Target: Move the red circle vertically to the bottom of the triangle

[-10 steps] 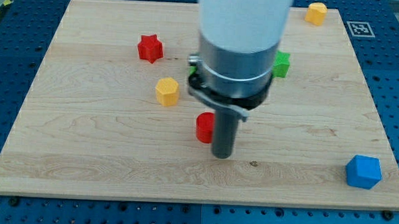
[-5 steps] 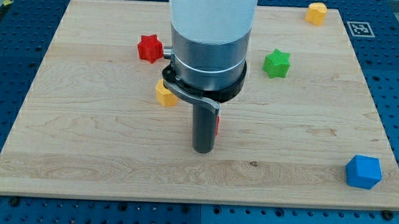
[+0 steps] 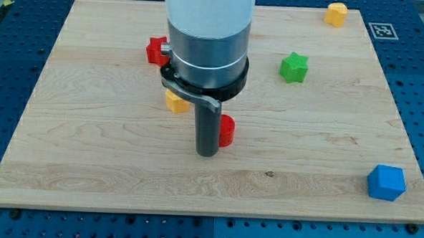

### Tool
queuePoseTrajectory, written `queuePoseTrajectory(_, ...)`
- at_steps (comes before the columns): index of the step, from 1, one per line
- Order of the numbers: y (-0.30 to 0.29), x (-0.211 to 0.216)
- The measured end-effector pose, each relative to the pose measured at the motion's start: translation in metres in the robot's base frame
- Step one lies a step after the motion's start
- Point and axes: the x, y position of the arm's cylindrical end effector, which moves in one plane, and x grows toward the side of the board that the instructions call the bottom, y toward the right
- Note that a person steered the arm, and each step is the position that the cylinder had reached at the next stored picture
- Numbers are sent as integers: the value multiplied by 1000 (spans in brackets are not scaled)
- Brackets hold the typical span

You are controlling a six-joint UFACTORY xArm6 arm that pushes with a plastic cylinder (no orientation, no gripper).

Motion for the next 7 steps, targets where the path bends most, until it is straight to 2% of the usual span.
queuePoseTrajectory(4,1,-17)
queuePoseTrajectory(6,3,-46)
queuePoseTrajectory(7,8,-32)
